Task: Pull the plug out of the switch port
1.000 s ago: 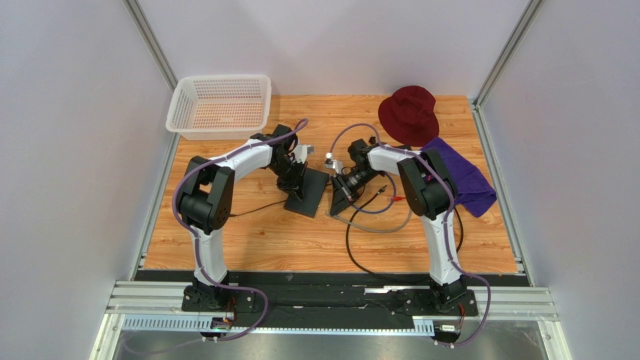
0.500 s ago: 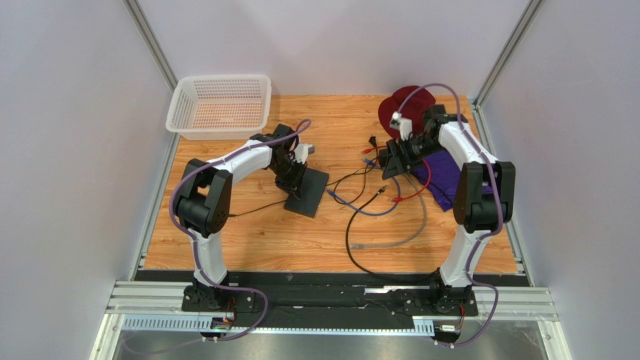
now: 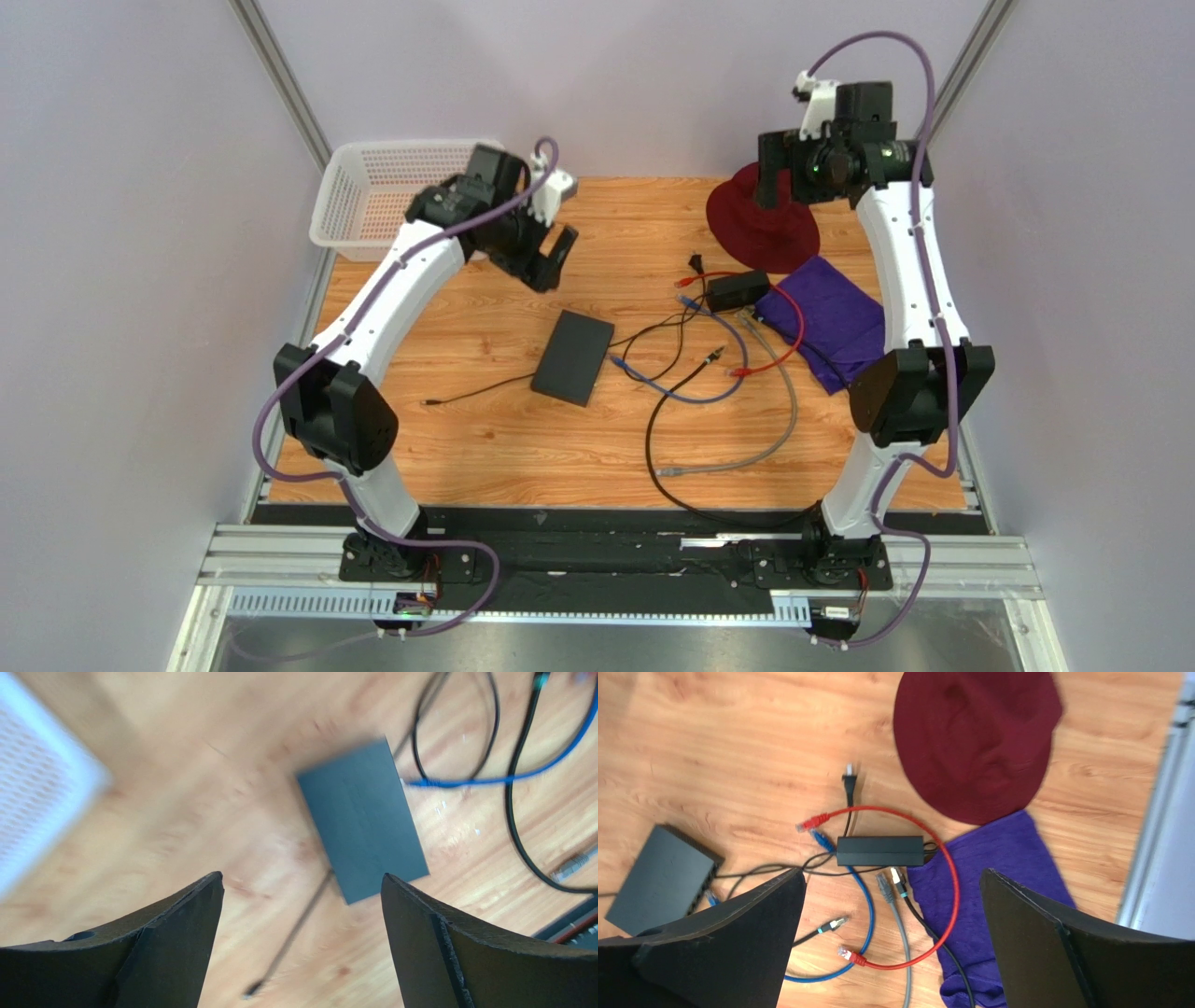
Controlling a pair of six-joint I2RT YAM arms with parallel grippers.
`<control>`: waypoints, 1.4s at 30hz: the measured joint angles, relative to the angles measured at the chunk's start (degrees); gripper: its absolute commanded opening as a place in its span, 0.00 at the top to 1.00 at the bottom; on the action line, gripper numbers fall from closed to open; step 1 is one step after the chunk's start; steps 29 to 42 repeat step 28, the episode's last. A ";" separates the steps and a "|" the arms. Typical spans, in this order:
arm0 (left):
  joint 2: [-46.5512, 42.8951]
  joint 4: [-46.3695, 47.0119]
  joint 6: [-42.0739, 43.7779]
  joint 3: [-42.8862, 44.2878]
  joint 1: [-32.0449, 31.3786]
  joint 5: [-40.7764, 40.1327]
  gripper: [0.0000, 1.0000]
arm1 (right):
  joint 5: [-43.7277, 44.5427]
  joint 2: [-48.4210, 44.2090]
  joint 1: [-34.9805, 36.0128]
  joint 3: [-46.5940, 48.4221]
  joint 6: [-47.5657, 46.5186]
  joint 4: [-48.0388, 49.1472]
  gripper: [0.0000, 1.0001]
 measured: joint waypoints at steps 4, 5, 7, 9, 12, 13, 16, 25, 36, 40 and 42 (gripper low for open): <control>1.57 -5.46 3.63 19.89 0.92 -2.91 0.01 | 2.43 1.92 -0.04 11.08 2.03 -3.43 0.00; 1.62 -5.79 4.02 23.58 1.11 -3.87 0.01 | 2.84 1.95 -0.02 12.07 2.54 -3.58 0.00; 0.81 -5.88 4.00 27.65 1.33 -5.57 0.01 | 3.96 1.27 0.26 11.96 3.63 -3.76 0.00; -0.44 -6.05 3.28 27.71 1.38 -6.93 0.01 | 6.60 0.37 1.16 9.05 4.09 -3.23 0.00; -1.22 -6.12 1.88 25.27 1.29 -8.11 0.01 | 13.09 -1.14 4.52 1.57 3.15 -2.82 0.00; -1.25 -6.21 1.40 23.96 1.25 -8.50 0.01 | 14.80 -1.46 5.92 -0.57 2.60 -2.58 0.00; -1.22 -6.16 0.57 18.97 1.09 -9.27 0.01 | 19.32 -1.77 11.80 -6.19 0.28 -2.86 0.00; -1.60 -5.95 -1.66 12.15 1.09 -12.02 0.01 | 19.96 -3.89 16.96 -6.36 -3.56 -3.50 0.00; -2.86 -5.95 -1.90 9.64 1.07 -12.00 0.01 | 20.13 -4.02 16.57 -5.01 -3.85 -3.23 0.00; -2.86 -5.95 -1.90 9.64 1.07 -12.00 0.01 | 20.13 -4.02 16.57 -5.01 -3.85 -3.23 0.00; -2.86 -5.95 -1.90 9.64 1.07 -12.00 0.01 | 20.13 -4.02 16.57 -5.01 -3.85 -3.23 0.00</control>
